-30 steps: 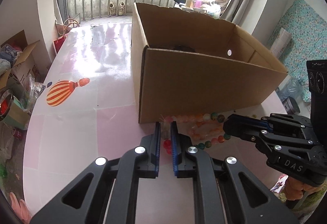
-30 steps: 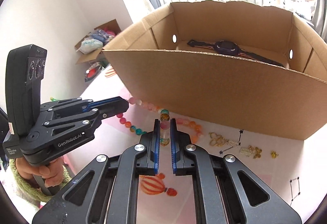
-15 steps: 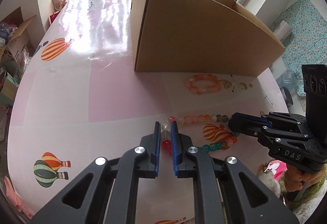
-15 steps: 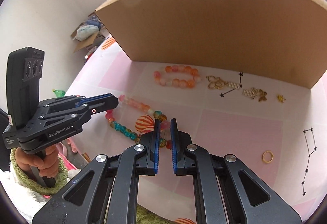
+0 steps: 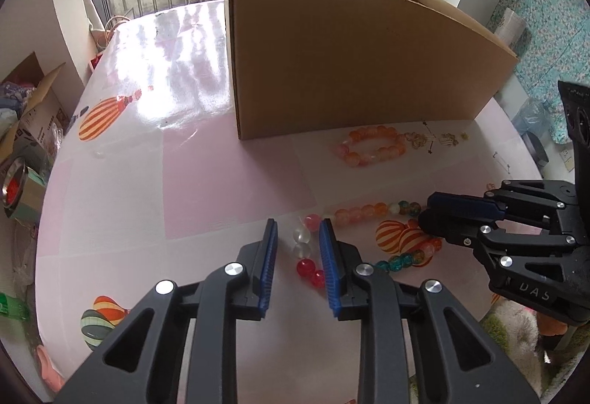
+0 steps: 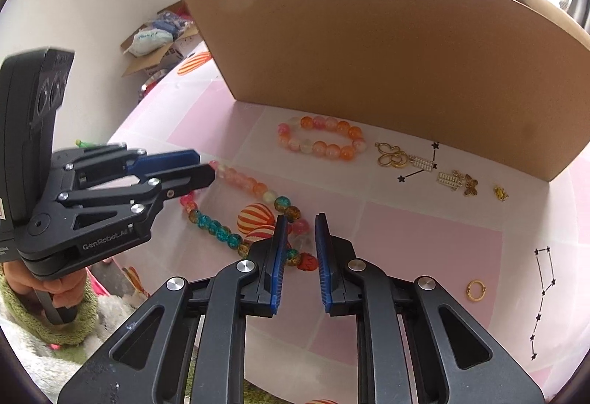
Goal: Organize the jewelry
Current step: 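Lift the bead strand with both tools and carry it over the box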
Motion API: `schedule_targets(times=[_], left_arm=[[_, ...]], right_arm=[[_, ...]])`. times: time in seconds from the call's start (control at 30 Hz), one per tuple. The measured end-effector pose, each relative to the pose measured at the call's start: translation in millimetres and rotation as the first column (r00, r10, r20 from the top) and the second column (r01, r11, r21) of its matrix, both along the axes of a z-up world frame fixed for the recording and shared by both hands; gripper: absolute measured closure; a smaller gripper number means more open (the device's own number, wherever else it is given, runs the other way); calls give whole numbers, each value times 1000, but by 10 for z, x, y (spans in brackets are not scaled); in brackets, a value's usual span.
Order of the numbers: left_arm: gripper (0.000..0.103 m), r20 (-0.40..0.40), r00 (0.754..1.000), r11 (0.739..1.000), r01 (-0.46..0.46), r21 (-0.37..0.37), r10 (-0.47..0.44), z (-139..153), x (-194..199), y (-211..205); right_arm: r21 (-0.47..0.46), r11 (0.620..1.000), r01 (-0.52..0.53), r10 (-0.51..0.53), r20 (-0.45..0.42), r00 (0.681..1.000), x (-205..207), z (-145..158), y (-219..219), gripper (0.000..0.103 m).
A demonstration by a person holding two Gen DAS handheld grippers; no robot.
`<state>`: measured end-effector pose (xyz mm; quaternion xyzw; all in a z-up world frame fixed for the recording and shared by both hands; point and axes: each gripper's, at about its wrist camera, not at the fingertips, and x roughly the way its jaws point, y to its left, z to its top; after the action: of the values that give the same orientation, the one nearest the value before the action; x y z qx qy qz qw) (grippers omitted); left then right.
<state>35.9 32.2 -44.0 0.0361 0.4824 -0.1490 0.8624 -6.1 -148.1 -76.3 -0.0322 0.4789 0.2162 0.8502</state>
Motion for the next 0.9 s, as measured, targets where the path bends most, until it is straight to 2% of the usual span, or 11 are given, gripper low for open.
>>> schedule_targets(times=[0.17,0.3,0.4,0.6,0.7,0.9], left_arm=[[83,67,996,991,46,126,-55,-30,-63,-145],[93,82,994,990,64,128,-75,-39,-87,-163],[94,91,993,990,59,131,-72,-37,-94,-161],[94,122,991,997,47,59,-54,101,-149,-75],[94,156,987,999,48,3,-48,270,-186,-16],[94,259,964,996,77,-37,-65,709,-245,-25]], right_arm=[[-79,996,-33,38,55,998,-67,-40,123,88],[-114,993,-39,48,75,996,-67,-53,160,95],[-93,995,-31,38,74,997,-42,-74,168,96],[2,1000,8,-8,76,997,-22,16,32,96],[26,999,22,-25,112,993,-49,163,6,96],[69,997,35,-49,210,976,-71,568,-80,96]])
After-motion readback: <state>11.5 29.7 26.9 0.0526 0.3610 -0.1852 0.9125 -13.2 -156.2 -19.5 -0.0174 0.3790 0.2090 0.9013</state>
